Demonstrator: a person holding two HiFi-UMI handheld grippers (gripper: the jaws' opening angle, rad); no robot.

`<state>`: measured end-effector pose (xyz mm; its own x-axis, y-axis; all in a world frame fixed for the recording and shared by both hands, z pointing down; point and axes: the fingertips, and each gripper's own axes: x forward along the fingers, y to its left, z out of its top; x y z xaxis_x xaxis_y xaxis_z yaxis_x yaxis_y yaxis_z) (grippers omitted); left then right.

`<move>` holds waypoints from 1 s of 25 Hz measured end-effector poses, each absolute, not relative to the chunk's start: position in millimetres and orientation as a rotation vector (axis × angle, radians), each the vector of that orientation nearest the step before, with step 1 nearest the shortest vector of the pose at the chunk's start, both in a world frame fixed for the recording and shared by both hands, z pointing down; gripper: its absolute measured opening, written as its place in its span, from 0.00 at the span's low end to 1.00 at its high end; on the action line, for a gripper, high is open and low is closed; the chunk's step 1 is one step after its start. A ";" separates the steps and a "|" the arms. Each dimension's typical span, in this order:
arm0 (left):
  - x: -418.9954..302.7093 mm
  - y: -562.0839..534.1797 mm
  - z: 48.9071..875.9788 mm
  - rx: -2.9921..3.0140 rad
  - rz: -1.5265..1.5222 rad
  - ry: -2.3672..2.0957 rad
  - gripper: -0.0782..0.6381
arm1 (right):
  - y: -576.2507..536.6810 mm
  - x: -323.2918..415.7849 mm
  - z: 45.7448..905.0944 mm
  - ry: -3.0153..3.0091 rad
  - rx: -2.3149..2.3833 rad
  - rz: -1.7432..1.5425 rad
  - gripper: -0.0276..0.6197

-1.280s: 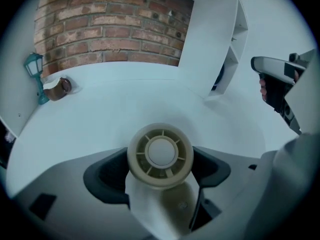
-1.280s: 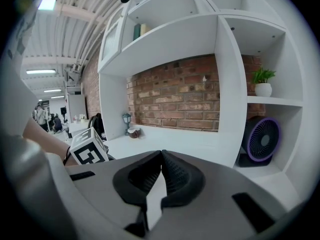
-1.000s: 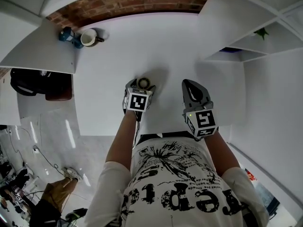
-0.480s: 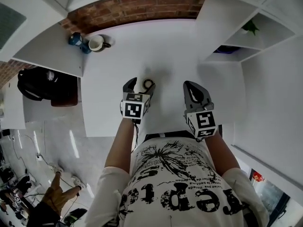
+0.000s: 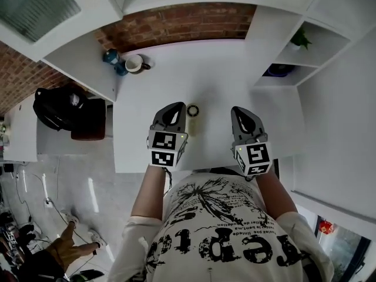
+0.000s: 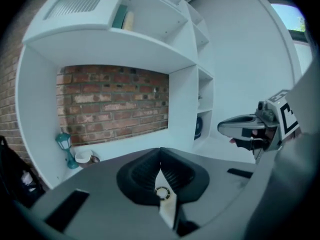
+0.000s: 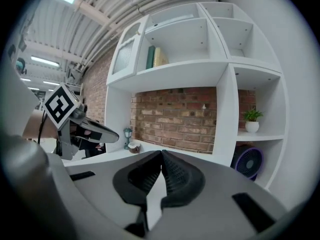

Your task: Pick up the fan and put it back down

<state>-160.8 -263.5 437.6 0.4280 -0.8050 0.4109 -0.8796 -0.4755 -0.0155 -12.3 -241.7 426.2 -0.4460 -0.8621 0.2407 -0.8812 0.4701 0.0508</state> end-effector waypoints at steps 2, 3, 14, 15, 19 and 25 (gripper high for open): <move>-163.7 -252.3 415.5 2.530 0.477 -1.492 0.13 | -236.8 -17.1 415.9 -2.512 1.506 0.100 0.07; -166.4 -246.5 404.1 2.554 0.437 -1.504 0.13 | -234.4 -19.5 410.4 -2.526 1.505 0.090 0.07; -203.3 -204.1 322.5 2.692 0.045 -1.596 0.13 | -227.2 -33.0 365.2 -2.642 1.456 -0.025 0.07; -204.0 -202.4 321.7 2.701 0.043 -1.589 0.13 | -227.0 -33.1 363.5 -2.654 1.449 -0.025 0.07; -207.4 -201.7 320.5 2.703 0.058 -1.606 0.13 | -227.6 -33.2 359.7 -2.678 1.428 -0.017 0.07; -200.8 -206.8 325.9 2.719 0.098 -1.580 0.13 | -231.2 -32.4 360.3 -2.666 1.424 -0.028 0.06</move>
<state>-200.8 -206.8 325.9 0.4939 -0.8680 0.0517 -0.8677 -0.4958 -0.0353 -32.4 -231.2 360.3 -0.5507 -0.8291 0.0964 -0.8269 0.5576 0.0726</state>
